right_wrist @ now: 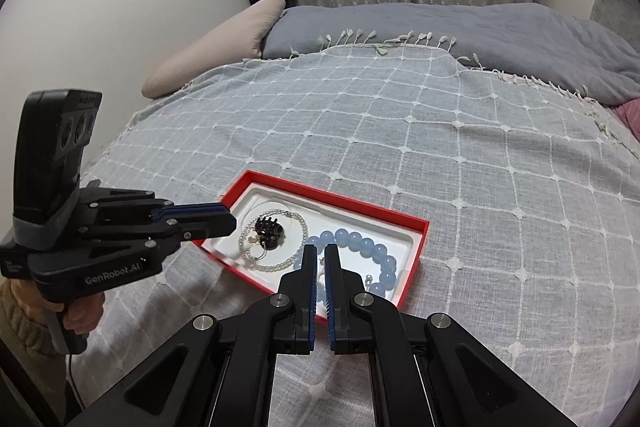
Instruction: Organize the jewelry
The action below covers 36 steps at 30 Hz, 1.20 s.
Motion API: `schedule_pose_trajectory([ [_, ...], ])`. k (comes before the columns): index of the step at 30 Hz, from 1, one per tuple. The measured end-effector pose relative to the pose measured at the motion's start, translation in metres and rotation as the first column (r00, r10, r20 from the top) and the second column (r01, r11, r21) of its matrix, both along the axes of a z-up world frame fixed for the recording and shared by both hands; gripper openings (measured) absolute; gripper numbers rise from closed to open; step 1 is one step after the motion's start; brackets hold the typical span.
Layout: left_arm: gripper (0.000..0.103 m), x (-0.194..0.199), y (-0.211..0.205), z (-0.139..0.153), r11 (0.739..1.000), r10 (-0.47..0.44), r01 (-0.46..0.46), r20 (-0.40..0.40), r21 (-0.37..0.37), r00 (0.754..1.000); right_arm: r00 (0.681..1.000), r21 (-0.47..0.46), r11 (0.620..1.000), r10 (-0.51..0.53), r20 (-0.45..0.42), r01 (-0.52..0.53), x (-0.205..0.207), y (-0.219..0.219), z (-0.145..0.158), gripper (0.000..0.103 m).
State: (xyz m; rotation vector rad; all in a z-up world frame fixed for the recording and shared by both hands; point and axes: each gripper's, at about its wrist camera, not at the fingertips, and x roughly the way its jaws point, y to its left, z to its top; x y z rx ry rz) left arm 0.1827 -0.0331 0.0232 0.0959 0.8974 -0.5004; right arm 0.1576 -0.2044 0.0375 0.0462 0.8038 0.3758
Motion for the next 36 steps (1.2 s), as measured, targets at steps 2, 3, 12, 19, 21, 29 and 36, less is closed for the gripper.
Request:
schedule_pose_trajectory([
  [2,0.037,-0.016,-0.001,0.003,0.998,0.035,-0.036,0.043,0.044,0.998,1.0,0.011,1.0,-0.009,-0.01,0.009,-0.008,-0.001,0.001,0.011],
  [3,0.045,-0.024,-0.002,0.004,0.996,0.054,-0.059,0.067,0.068,0.996,1.0,0.016,1.0,-0.008,-0.014,0.008,-0.014,0.0,0.001,0.015],
  [12,0.076,-0.089,0.013,0.009,0.959,0.22,-0.248,0.186,0.138,0.957,0.998,-0.058,0.998,-0.027,0.063,0.031,-0.083,0.015,0.012,0.05],
  [19,0.084,-0.123,0.025,0.011,0.932,0.3,-0.335,0.224,0.138,0.927,0.993,-0.063,0.996,-0.061,0.103,0.068,-0.129,0.019,0.015,0.068],
  [21,0.087,-0.13,0.025,0.01,0.929,0.305,-0.343,0.237,0.139,0.923,0.991,-0.062,0.995,-0.074,0.111,0.081,-0.139,0.019,0.015,0.072],
  [29,0.099,-0.142,0.022,0.01,0.925,0.313,-0.354,0.249,0.14,0.917,0.984,-0.077,0.991,-0.099,0.15,0.111,-0.158,0.022,0.015,0.086],
  [36,0.102,-0.142,0.025,0.007,0.919,0.33,-0.371,0.251,0.137,0.91,0.983,-0.081,0.987,-0.131,0.132,0.142,-0.156,0.018,0.008,0.092],
])
